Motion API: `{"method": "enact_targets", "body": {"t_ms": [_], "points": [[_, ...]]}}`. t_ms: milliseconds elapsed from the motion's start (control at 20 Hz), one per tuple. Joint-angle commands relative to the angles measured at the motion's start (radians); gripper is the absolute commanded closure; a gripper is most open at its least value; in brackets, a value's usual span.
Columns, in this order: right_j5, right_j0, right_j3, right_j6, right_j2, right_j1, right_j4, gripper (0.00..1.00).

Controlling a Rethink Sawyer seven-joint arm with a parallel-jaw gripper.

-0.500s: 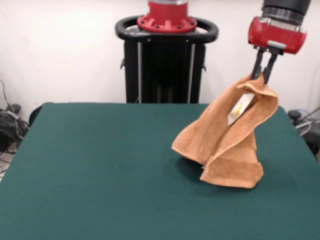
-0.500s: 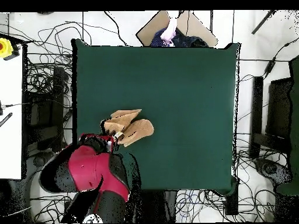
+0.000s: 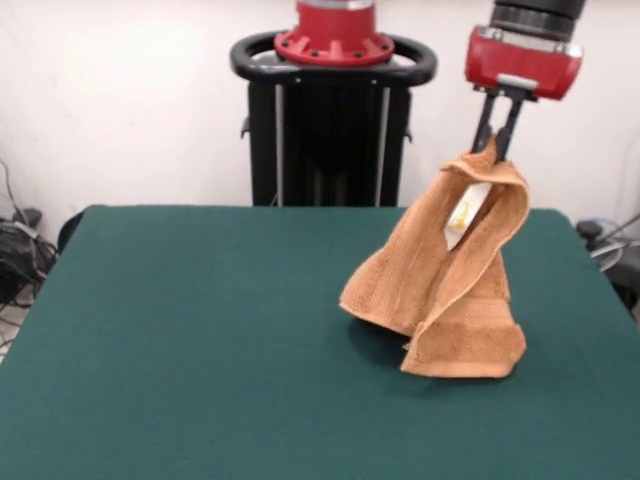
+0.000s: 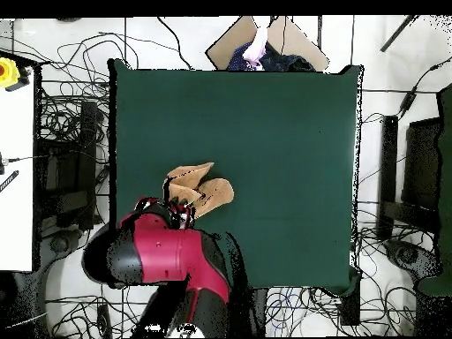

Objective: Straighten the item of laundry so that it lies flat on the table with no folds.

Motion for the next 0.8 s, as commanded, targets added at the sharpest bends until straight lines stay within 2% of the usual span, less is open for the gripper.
{"method": "enact_targets", "body": {"t_ms": [50, 150, 300, 550, 800], "points": [[0.013, -0.036, 0.202, 0.120, 0.159, -0.048, 0.076, 1.00], [0.026, -0.035, 0.253, 0.130, 0.178, -0.095, 0.105, 1.00], [0.072, 0.027, 0.284, 0.181, 0.167, -0.162, 0.146, 1.00], [0.267, 0.220, 0.177, 0.329, 0.035, -0.208, 0.137, 1.00], [0.371, 0.281, 0.154, 0.380, 0.037, -0.267, 0.209, 1.00]]}}
